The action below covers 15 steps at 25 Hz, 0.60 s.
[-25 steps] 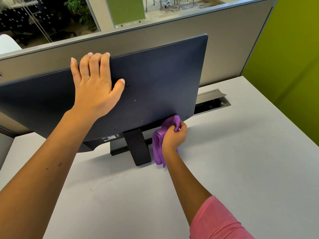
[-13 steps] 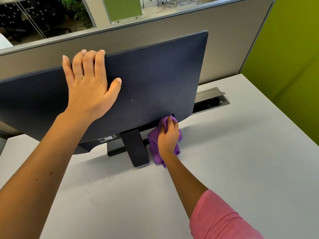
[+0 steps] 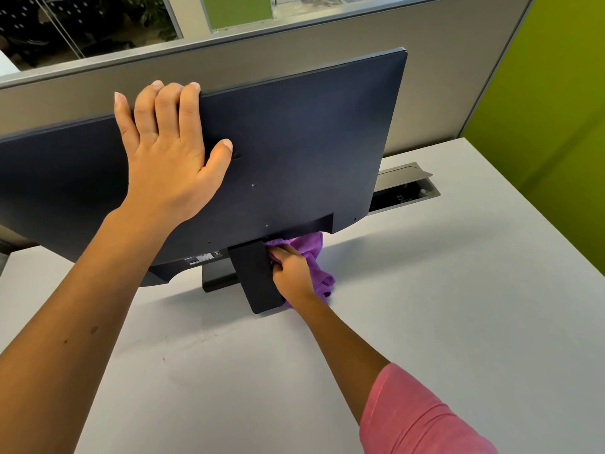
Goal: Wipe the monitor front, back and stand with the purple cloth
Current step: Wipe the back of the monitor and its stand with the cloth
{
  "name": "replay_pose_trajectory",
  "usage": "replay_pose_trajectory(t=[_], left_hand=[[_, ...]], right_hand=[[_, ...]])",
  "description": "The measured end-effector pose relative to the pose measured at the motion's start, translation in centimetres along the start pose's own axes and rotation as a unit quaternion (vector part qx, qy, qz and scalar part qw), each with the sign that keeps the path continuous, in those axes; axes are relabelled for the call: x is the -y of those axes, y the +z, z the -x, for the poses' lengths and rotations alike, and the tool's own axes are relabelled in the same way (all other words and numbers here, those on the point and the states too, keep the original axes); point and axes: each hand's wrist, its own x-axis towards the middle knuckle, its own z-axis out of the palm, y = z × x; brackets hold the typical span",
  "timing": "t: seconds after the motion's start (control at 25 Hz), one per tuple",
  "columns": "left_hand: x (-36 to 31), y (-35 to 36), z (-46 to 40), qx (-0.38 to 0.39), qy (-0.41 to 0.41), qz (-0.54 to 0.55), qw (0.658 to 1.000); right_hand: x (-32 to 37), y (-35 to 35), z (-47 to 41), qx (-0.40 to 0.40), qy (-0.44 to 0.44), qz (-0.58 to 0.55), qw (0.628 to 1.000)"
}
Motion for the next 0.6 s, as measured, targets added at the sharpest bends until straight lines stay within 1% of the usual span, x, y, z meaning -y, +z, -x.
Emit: replay_pose_trajectory(t=[0.08, 0.12, 0.16, 0.2, 0.24, 0.28, 0.32, 0.36, 0.44, 0.6], left_hand=[[0.0, 0.0, 0.0, -0.001, 0.0, 0.0, 1.0], [0.0, 0.0, 0.1, -0.002, 0.0, 0.001, 1.0], [0.0, 0.0, 0.1, -0.002, -0.001, 0.001, 1.0], [0.0, 0.0, 0.1, -0.002, -0.001, 0.003, 1.0], [0.0, 0.0, 0.1, -0.003, -0.002, 0.003, 1.0], [0.0, 0.0, 0.0, -0.003, -0.002, 0.003, 1.0], [0.0, 0.0, 0.0, -0.003, -0.002, 0.003, 1.0], [-0.1, 0.0, 0.0, -0.004, -0.002, 0.003, 1.0], [-0.1, 0.0, 0.0, -0.003, -0.003, 0.003, 1.0], [0.1, 0.1, 0.0, 0.002, -0.001, 0.005, 1.0]], right_hand=[[0.0, 0.0, -0.1, 0.006, 0.057, -0.009, 0.998], [-0.3, 0.0, -0.1, -0.012, 0.083, -0.041, 0.996], [-0.6, 0.0, 0.3, -0.069, 0.101, -0.096, 0.988], [-0.9, -0.2, 0.5, -0.148, 0.13, -0.142, 0.97], [-1.1, -0.7, 0.6, -0.216, 0.162, -0.193, 0.943], [-0.7, -1.2, 0.7, -0.263, 0.175, -0.23, 0.921], [-0.2, -1.8, 0.7, -0.295, 0.166, -0.268, 0.902], [0.1, -2.3, 0.4, -0.312, 0.15, -0.308, 0.886], [0.6, -2.7, -0.4, -0.32, 0.14, -0.33, 0.877], [1.4, -2.0, -0.4, -0.278, 0.135, -0.341, 0.888]])
